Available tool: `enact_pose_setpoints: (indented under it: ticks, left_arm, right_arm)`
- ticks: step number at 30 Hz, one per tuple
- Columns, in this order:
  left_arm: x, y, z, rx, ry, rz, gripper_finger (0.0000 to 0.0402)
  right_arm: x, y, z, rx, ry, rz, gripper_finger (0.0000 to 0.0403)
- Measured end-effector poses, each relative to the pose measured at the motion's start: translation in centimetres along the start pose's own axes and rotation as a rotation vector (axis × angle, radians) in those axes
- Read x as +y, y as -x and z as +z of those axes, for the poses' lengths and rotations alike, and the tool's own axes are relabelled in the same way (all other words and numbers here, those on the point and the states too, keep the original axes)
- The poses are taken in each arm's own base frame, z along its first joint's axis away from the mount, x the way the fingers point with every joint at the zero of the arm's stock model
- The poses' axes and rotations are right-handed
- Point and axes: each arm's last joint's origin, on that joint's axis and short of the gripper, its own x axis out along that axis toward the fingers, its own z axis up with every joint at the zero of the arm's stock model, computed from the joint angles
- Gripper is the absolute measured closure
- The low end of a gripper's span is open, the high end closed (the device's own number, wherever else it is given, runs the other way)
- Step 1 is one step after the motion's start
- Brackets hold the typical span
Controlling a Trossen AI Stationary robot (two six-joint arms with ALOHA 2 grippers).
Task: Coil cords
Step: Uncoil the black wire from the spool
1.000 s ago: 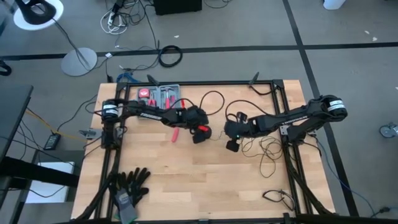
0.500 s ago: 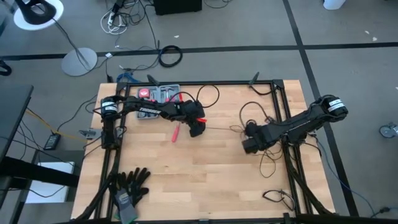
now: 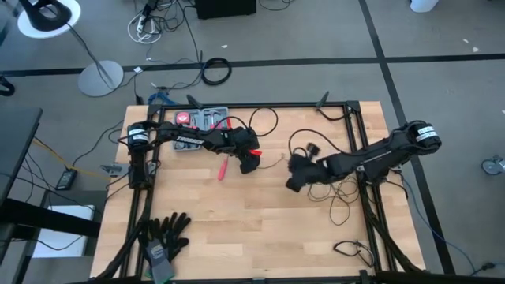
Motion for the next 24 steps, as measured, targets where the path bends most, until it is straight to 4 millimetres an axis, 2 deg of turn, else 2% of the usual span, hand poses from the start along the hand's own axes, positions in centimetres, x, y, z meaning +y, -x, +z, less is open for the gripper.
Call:
enact_pose_setpoints:
  ticks: [3,6,11,16,20,24]
  left_arm:
    - [0.0,0.0,0.0,-0.001,0.000,0.000,0.0163]
    - [0.0,0.0,0.0,-0.001,0.000,0.000,0.0163]
    - [0.0,0.0,0.1,-0.006,0.000,-0.002,0.0163]
    - [0.0,-0.1,0.2,-0.024,0.002,-0.003,0.0163]
    - [-0.1,-0.1,0.3,-0.039,0.004,-0.003,0.0163]
    - [-0.1,-0.1,0.4,-0.047,0.008,-0.003,0.0163]
  right_arm:
    - [0.0,-1.9,0.7,-0.111,-0.023,0.186,0.0401]
    - [-1.0,-3.8,0.1,-0.213,-0.067,0.325,0.0396]
    - [-2.6,-5.3,-0.7,-0.334,-0.106,0.411,0.0375]
    - [-3.3,-5.8,-0.8,-0.342,-0.101,0.416,0.0326]
    - [-2.9,-6.7,-0.8,-0.366,-0.088,0.423,0.0276]
    - [-0.9,-9.4,-0.7,-0.320,-0.058,0.443,0.0234]
